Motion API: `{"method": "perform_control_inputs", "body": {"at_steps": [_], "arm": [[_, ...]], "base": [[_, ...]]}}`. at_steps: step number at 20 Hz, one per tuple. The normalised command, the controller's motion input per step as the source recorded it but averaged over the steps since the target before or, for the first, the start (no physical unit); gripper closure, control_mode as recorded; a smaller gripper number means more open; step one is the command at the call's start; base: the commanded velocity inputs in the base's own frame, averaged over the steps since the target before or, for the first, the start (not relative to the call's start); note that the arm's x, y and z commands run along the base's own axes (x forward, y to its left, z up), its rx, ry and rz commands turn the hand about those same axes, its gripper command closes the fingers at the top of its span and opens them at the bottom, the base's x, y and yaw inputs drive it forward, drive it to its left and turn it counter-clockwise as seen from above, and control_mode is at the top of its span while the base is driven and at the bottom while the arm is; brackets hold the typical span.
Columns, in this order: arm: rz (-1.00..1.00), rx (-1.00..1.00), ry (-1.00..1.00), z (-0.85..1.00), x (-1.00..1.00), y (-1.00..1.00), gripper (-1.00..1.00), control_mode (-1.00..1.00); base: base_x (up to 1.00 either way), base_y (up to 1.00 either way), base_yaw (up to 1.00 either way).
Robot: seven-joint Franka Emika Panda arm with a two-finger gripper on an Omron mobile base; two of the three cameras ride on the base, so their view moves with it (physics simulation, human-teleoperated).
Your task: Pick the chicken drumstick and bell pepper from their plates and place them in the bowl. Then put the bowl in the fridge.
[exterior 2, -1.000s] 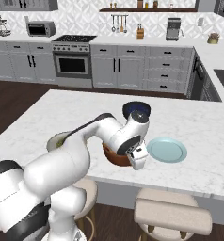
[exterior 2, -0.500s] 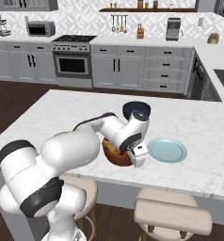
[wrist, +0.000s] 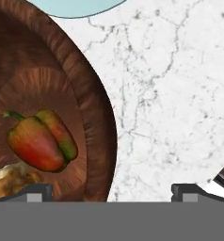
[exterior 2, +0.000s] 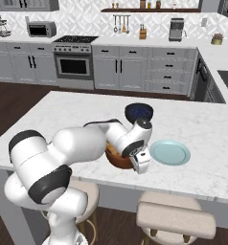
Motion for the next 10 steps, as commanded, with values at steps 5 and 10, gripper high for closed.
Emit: {"method": "perform_control_inputs", "body": {"at_steps": [5,10], "arm": [[0.0,0.0,0.0,-0.23,0.12,0.19,-1.0,-1.0],[0.0,0.0,0.0,-0.13,0.26,0.3,-1.0,-1.0]], "base": [[0.0,0.0,0.0],[0.0,0.0,0.0]]}}
